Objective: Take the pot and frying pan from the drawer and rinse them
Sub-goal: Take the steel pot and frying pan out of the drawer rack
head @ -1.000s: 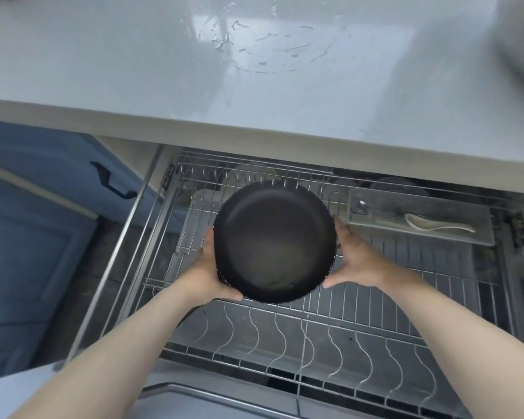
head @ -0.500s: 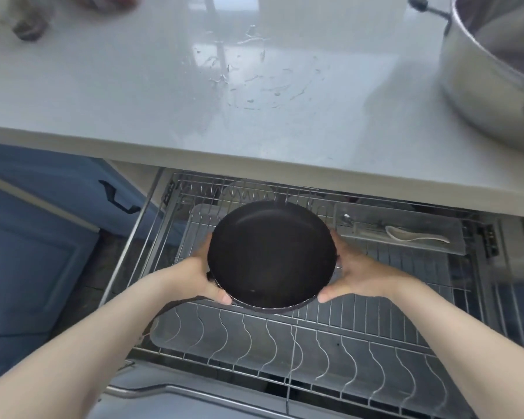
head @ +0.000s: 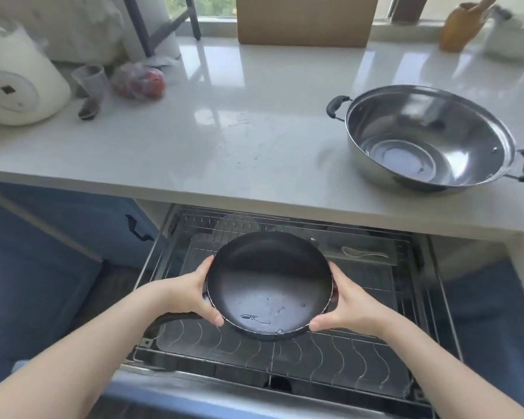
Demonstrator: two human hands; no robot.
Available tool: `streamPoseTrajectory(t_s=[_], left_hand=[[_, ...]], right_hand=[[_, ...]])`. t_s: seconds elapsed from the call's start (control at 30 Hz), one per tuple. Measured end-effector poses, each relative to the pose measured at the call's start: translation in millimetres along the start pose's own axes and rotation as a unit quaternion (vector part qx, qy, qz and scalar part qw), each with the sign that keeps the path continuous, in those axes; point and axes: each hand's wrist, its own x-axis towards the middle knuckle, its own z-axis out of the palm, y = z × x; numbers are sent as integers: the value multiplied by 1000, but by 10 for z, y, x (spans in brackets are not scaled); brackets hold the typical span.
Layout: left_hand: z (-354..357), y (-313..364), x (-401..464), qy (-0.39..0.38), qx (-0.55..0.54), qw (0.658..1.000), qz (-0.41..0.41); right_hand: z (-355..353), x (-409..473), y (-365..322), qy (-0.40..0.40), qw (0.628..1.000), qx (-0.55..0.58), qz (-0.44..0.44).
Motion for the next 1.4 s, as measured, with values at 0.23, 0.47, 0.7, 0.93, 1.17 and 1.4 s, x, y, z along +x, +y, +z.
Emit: streamPoseTrajectory(t_s=[0.23, 0.47, 0.7, 0.93, 1.17, 1.4], left_hand=[[24, 464, -906, -2, 64, 998, -4], [-253, 707, -1444, 28, 101, 994, 20], [-702, 749, -1475, 89, 92, 989, 73], [-1214, 633, -986, 131, 20, 984, 115], [-1901, 553, -309, 145, 31, 983, 111], [-2469, 585, 238, 129, 37, 985, 111]], right_hand=[[37, -853, -468, 35, 999, -6, -1], [-141, -1228, -1017, 70, 997, -36, -14], [-318, -1005, -1445, 127, 988, -25, -87], [-443, -138, -1628, 114, 988, -34, -102], [-689, 866, -1676, 96, 993, -18, -71], [-934, 1520, -1833, 109, 992, -19, -55]])
